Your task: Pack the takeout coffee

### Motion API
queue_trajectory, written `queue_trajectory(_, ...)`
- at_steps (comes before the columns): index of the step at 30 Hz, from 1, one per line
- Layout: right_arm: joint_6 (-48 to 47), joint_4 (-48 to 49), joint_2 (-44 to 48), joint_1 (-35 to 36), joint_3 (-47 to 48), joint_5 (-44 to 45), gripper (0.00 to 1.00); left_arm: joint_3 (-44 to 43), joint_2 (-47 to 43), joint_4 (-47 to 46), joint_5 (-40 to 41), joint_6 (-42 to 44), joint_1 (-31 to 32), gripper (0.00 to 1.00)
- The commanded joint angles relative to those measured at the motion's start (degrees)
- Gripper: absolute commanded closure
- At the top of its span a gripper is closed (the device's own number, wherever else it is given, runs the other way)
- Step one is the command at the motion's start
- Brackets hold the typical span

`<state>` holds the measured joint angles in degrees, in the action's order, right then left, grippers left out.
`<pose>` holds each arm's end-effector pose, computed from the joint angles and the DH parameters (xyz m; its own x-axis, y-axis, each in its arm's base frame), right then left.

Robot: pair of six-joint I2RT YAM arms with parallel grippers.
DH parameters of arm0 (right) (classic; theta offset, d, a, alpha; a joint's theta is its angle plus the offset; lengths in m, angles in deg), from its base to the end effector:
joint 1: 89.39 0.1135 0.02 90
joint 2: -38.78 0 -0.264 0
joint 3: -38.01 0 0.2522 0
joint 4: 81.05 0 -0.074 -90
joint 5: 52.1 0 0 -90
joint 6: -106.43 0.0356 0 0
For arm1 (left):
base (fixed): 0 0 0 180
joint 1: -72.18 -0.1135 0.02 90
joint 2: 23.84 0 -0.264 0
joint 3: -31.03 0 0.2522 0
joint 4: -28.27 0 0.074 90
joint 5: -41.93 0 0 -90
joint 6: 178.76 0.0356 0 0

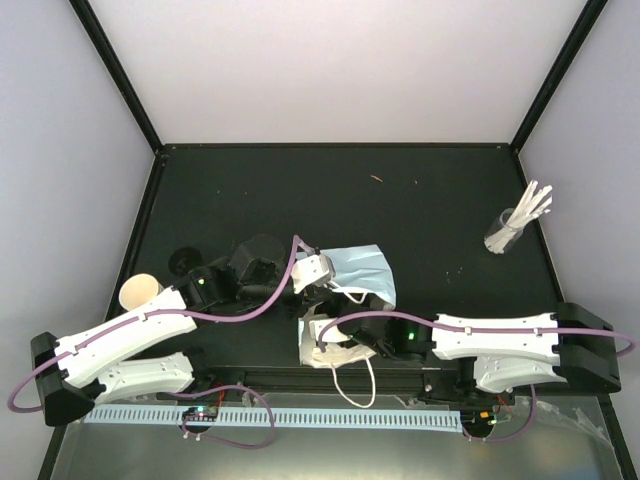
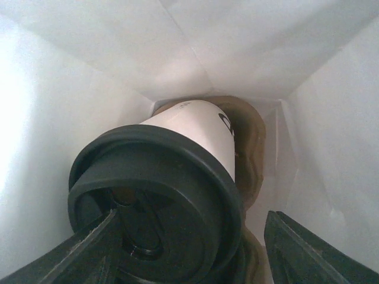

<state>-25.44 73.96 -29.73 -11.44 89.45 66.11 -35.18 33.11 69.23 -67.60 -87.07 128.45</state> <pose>0.0671 0.2337 0.2145 0.4222 -0.8397 -0.3415 -0.6805 -0.0447 -0.7313 0.1103 -0.1866 0.3189 -0.2639 0.4453 -0.8556 0.9499 0.2738 -0.1505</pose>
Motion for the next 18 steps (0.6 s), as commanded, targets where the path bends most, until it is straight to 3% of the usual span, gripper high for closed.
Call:
queue_trajectory(1,-3.37,5.31,-0.79,-0.26,-1.03,-0.89,0.32,-0.29,-0.73,-1.07,-3.04,-0.72,0.33,0.96)
queue_trajectory(7,-3.22,8.86,-4.09,-0.29,0.23,-0.96,0.37,-0.26,-0.66,-1.47,-3.15,-0.79,0.31,0.96)
queue_trajectory(13,-0.93,10.07,-4.66,-0.32,1.44,-2.9,0.53,0.24,-0.52,-1.92,-3.44,-0.99,0.33,0.96)
queue_trajectory(18,3.51,5.12,-4.53,-1.05,4.13,-4.12,0.67,0.39,-0.44,-1.91,-3.5,-0.99,0.33,0.96)
